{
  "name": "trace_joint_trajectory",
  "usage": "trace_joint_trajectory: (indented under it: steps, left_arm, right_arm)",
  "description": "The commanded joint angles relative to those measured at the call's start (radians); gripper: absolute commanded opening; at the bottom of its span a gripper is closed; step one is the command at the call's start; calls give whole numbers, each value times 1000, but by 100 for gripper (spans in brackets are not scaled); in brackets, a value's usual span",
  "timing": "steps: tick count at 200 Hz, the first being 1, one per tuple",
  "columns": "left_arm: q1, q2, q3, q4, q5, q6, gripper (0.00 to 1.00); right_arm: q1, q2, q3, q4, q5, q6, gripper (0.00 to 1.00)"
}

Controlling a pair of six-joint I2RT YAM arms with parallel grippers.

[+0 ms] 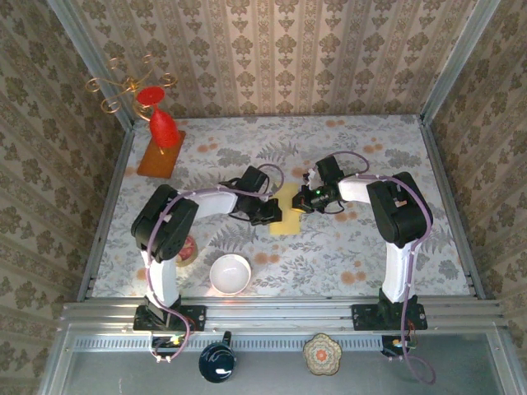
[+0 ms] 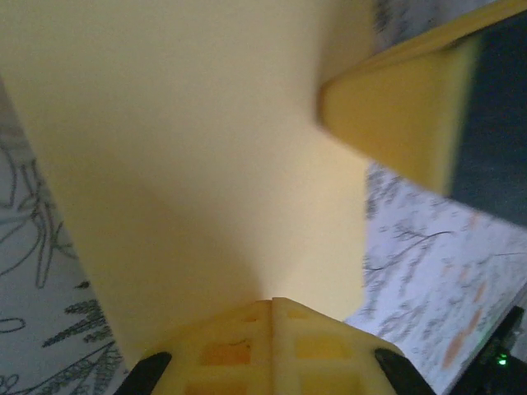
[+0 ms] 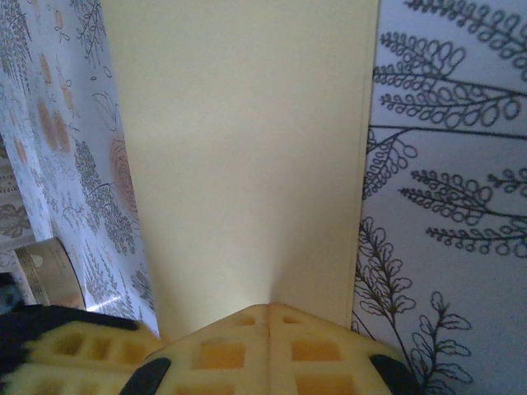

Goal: Fold a paper plane with a square sheet of paper (pick it up from the middle)
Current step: First fold the square sheet of paper in half at the center of the table.

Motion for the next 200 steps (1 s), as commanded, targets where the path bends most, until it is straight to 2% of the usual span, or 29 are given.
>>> trace_joint_trajectory:
  steps: [1,66,120,162,200]
  left_arm:
    - [3,-7,-62,-43,-10,23,8]
    - [26,-117,-312,-43,-36,23,8]
    - [52,-279,-232,-58,-47,41,10]
    - [54,-257,-137,50,-73,-15,27]
    - [54,-135,-30,132,-27,-69,38]
  right_arm:
    - [-18,49,-46,-99,181,-1,3]
    - [-20,61,-40,-96,188,1,3]
    - [-5,18,-10,-103,125,20,4]
    - [9,-142,7,-114,38,80,21]
    - [9,-300,-54,-98,74,157,43]
